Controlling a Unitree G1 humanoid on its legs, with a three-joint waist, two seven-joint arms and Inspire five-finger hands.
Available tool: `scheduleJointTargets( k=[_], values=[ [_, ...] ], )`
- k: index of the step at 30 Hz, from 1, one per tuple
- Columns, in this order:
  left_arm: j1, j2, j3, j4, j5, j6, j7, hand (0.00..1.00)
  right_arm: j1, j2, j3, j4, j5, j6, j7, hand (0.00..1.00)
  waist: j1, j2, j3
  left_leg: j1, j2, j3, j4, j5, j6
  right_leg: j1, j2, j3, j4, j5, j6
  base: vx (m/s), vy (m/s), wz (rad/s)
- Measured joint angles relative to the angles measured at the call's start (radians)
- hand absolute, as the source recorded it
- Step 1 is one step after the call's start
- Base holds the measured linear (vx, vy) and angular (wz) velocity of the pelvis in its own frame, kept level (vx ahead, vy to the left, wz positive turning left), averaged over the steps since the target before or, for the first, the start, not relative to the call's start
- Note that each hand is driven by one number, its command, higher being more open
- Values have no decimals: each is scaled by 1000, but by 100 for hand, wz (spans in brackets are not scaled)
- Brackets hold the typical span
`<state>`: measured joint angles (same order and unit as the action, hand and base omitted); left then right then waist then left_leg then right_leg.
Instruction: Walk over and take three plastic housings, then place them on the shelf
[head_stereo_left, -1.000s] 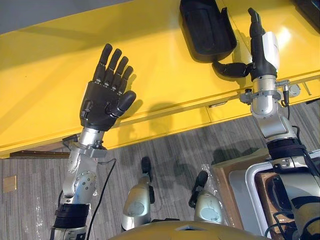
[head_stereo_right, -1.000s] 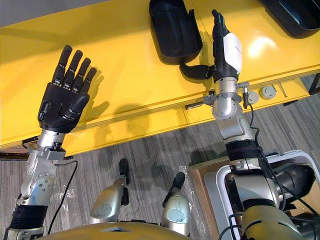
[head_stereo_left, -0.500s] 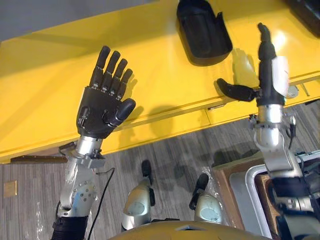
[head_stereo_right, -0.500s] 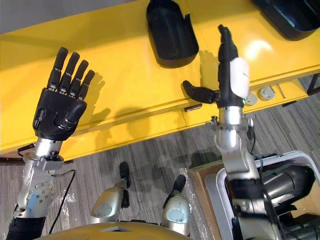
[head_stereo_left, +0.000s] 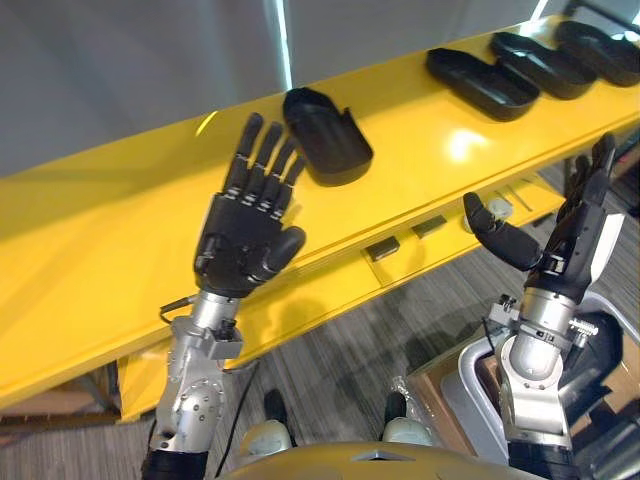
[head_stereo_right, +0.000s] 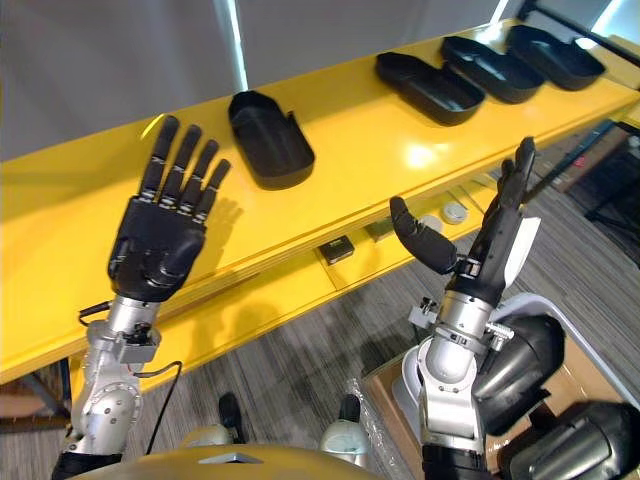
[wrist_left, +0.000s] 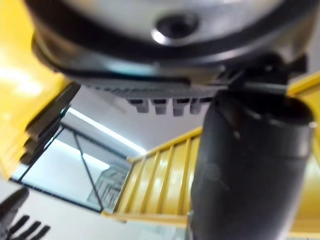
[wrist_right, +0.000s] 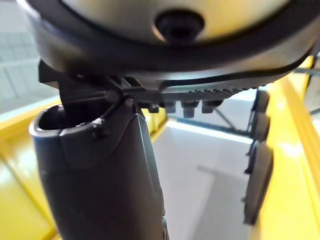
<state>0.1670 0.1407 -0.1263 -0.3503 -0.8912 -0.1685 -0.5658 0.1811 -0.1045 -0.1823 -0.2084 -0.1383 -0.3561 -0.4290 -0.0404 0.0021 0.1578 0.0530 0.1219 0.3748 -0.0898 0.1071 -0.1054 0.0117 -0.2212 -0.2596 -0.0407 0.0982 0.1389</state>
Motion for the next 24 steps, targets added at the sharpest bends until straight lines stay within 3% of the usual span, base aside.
scheduleJointTargets(
  k=[3,5,6,8,11,15,19,21,22,23,24],
  values=[
    [-2,-4,-91,0,14,8,34,100,100,36,-1,0,114,50,29,100,-42,-2,-44,38,12,90,0,-29,-19,-28,17,89,2,1,0,15,4,-89],
    [-31,-4,-146,34,82,-13,135,100,191,37,-5,0,206,82,79,100,-80,2,-73,59,25,149,1,-38,-26,-46,37,143,1,5,-5,64,-36,-92],
    [-77,-2,-173,102,138,-37,255,100,270,37,-6,0,244,92,99,100,-114,2,-89,72,39,196,4,-48,-41,-65,59,189,-5,10,-9,89,-65,-105],
    [-132,-4,-173,192,152,-50,381,100,353,43,-24,0,259,90,107,100,-161,9,-97,81,55,252,4,-55,-52,-83,86,242,-23,34,-10,90,-94,-93],
    [-160,-4,-180,230,154,-54,459,100,405,65,-66,0,311,89,106,100,-190,11,-96,90,69,319,5,-61,-68,-114,115,304,-35,50,-15,21,-74,-73],
    [-180,-4,-198,248,194,-57,561,100,434,85,-94,0,311,33,114,100,-238,1,-87,116,97,382,31,-83,-88,-119,151,357,-35,53,-18,-10,-58,-47],
    [-196,-4,-191,244,195,-57,586,100,414,87,-115,0,314,-43,170,100,-235,22,-67,116,118,398,89,-117,-89,-111,159,376,-35,53,-18,-46,-32,-17],
    [-194,-3,-174,241,208,-57,595,100,371,83,-106,0,347,-48,196,100,-220,30,-48,106,118,348,132,-146,-52,-109,157,390,-34,54,-20,-77,-6,-23],
    [-174,-3,-152,226,236,-57,612,100,328,71,-89,1,355,-48,207,100,-185,36,-34,77,118,202,197,-216,21,-112,163,432,-35,56,-26,-105,15,-88],
    [-126,-6,-125,181,235,-57,629,100,268,35,-52,3,360,-49,216,100,-151,55,-14,52,100,9,259,-322,54,-118,179,485,-36,52,-28,-142,87,-117],
    [-100,-5,-112,158,235,-58,632,100,234,13,-28,9,360,-49,219,100,-128,65,-5,47,84,-77,281,-356,46,-121,188,514,-36,55,-27,-142,169,-135]
  ],
)
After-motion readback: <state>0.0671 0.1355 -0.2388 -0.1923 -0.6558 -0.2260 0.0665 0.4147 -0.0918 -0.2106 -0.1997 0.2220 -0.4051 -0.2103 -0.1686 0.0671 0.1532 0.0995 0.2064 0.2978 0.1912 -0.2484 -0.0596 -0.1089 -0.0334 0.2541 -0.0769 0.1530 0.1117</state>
